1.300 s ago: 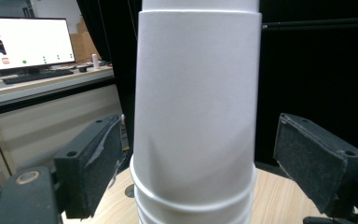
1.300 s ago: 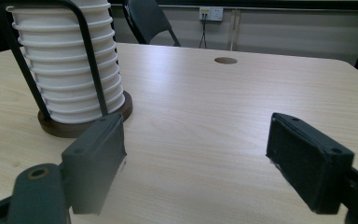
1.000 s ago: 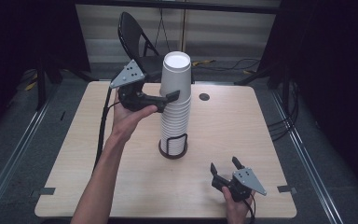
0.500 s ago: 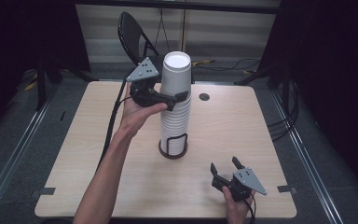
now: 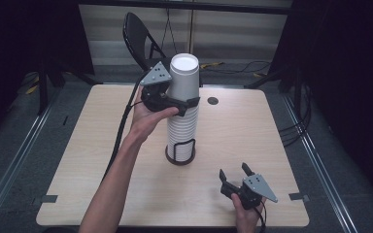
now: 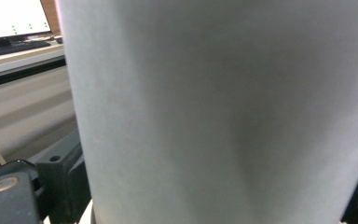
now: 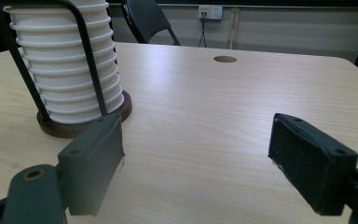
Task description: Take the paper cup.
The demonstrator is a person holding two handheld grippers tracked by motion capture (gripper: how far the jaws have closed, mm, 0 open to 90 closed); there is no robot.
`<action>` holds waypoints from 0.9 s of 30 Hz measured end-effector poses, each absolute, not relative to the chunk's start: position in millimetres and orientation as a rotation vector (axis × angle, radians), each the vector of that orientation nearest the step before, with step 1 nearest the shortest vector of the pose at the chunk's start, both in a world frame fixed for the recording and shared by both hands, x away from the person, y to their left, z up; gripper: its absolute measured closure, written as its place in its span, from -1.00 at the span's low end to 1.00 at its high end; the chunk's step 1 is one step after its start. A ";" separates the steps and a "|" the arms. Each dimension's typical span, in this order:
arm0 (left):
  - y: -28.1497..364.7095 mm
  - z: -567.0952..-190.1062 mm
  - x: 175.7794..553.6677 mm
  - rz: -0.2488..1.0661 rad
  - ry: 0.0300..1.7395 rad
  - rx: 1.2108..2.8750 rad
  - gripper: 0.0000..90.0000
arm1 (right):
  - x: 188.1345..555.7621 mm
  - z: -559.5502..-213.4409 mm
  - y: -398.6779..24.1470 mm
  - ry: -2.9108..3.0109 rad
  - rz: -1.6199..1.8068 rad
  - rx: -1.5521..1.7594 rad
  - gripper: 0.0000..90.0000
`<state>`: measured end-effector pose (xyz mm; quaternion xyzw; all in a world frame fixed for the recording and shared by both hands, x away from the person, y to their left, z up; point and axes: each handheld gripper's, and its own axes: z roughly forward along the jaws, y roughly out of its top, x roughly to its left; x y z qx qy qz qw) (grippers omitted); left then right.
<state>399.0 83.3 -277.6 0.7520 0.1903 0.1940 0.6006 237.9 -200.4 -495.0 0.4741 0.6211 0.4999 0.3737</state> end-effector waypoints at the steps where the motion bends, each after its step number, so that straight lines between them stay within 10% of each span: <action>1: 83.1 -277.7 399.3 0.449 0.440 1.740 -0.82 | 237.8 -495.0 -200.3 1.590 1.279 1.215 -0.61; 27: 84.8 -254.2 393.3 0.517 0.418 1.663 -0.77 | 237.9 -495.0 -201.1 1.593 1.285 1.219 -0.61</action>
